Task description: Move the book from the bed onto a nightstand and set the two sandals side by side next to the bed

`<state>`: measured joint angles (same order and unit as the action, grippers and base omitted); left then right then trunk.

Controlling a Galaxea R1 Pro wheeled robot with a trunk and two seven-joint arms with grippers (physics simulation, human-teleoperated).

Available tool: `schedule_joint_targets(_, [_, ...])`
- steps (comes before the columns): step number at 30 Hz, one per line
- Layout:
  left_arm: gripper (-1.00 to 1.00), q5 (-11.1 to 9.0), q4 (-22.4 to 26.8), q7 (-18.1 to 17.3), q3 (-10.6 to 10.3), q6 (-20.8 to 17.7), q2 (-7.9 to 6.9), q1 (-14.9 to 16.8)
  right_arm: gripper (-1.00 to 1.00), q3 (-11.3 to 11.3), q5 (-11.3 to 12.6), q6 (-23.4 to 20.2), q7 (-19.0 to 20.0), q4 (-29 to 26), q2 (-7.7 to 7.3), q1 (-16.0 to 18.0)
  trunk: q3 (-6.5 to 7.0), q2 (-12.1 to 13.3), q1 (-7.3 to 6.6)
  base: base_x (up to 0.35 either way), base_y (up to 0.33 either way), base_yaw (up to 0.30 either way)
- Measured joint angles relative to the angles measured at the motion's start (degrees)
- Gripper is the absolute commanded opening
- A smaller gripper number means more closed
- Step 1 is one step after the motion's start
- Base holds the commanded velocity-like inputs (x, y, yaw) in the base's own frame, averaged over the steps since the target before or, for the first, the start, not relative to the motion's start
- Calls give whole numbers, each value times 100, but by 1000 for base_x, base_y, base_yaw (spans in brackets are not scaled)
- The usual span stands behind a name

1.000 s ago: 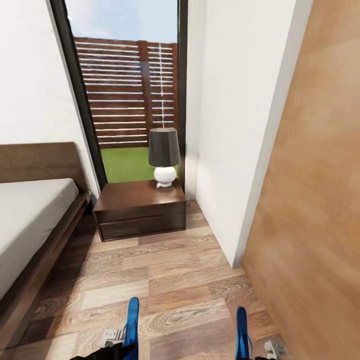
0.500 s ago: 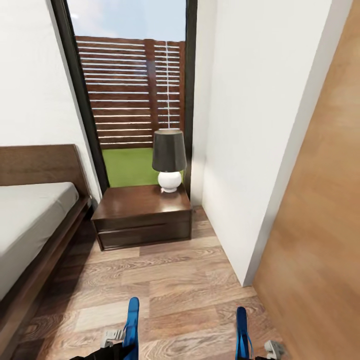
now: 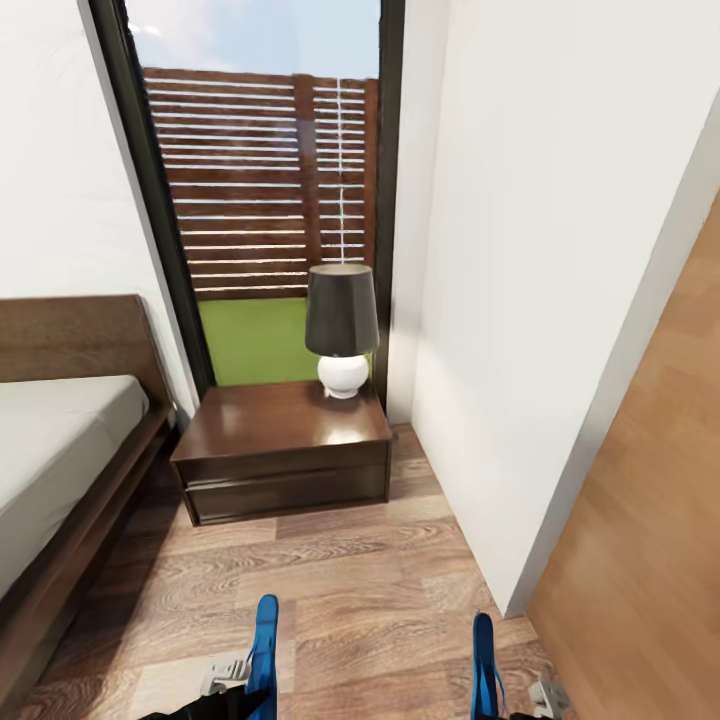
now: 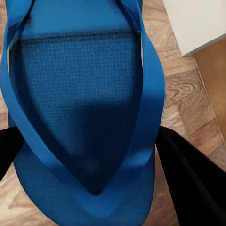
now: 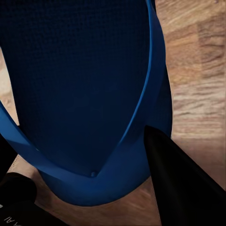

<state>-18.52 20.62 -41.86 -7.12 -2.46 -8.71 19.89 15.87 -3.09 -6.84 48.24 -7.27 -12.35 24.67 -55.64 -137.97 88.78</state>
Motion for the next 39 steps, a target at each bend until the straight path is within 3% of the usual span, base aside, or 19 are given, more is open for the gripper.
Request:
schedule_joint_targets(25, [-100, 2, 0, 0, -1, 0, 4, -2, -100, -1, 0, 0, 0, 1, 0, -3, 0, 0, 0, 325, -29, 2])
schedule_joint_targets(39, [-100, 4, 4, 0, 3, 0, 5, 0, -100, 7, 4, -1, -6, 5, 4, -2, 0, 0, 3, 104, -58, 259])
